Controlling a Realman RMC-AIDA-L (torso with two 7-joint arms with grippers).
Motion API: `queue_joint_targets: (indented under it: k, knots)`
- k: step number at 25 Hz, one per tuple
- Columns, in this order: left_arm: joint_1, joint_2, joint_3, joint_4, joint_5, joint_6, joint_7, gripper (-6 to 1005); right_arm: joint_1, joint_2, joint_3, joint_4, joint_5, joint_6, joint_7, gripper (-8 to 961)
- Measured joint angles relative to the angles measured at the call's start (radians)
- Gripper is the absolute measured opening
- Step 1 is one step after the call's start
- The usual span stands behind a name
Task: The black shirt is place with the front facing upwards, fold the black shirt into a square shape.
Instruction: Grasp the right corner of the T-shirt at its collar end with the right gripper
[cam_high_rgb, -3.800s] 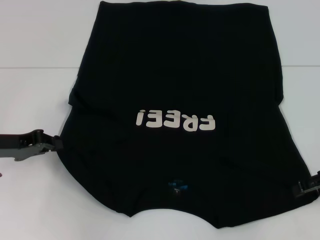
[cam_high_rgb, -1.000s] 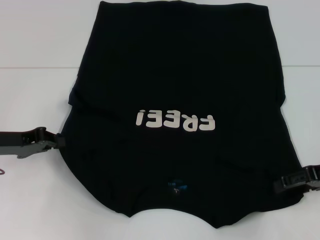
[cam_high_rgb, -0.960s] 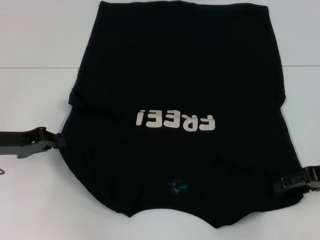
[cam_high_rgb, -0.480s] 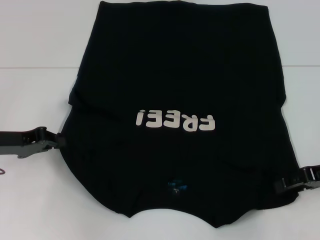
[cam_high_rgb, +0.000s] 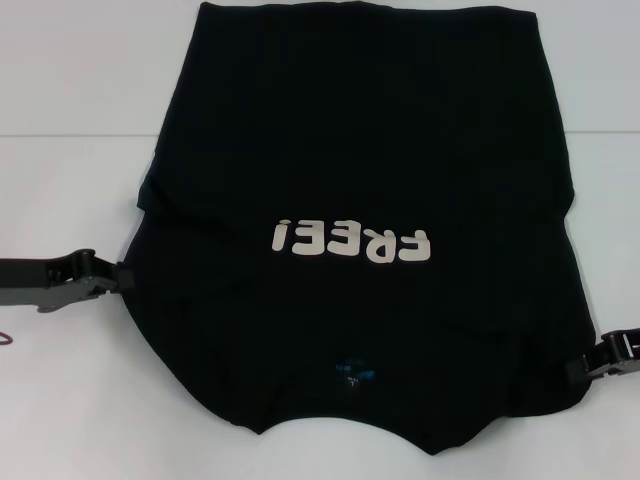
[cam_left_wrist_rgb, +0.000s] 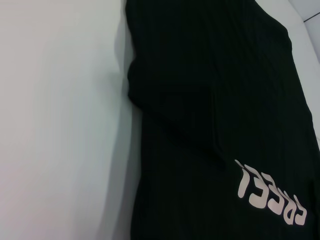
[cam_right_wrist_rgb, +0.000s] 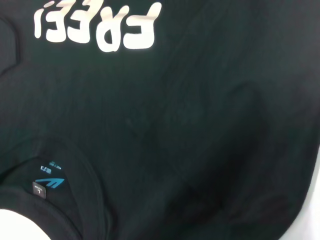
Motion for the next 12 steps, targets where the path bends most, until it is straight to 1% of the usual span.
queue_joint_targets:
  k: [3, 6, 12]
  knots:
    - [-0.001, 0.001, 0.000, 0.000, 0.000, 0.001, 0.000, 12, 0.002, 0.000, 0.000, -0.003, 0.000, 0.000, 0.000, 244]
    - [-0.001, 0.001, 0.000, 0.000, -0.002, 0.002, 0.003, 12, 0.004, -0.001, 0.000, -0.004, -0.002, -0.001, 0.000, 22]
    - [-0.001, 0.003, 0.000, 0.000, -0.013, 0.002, 0.005, 11, 0.009, -0.002, -0.002, -0.005, -0.005, 0.003, -0.006, 21]
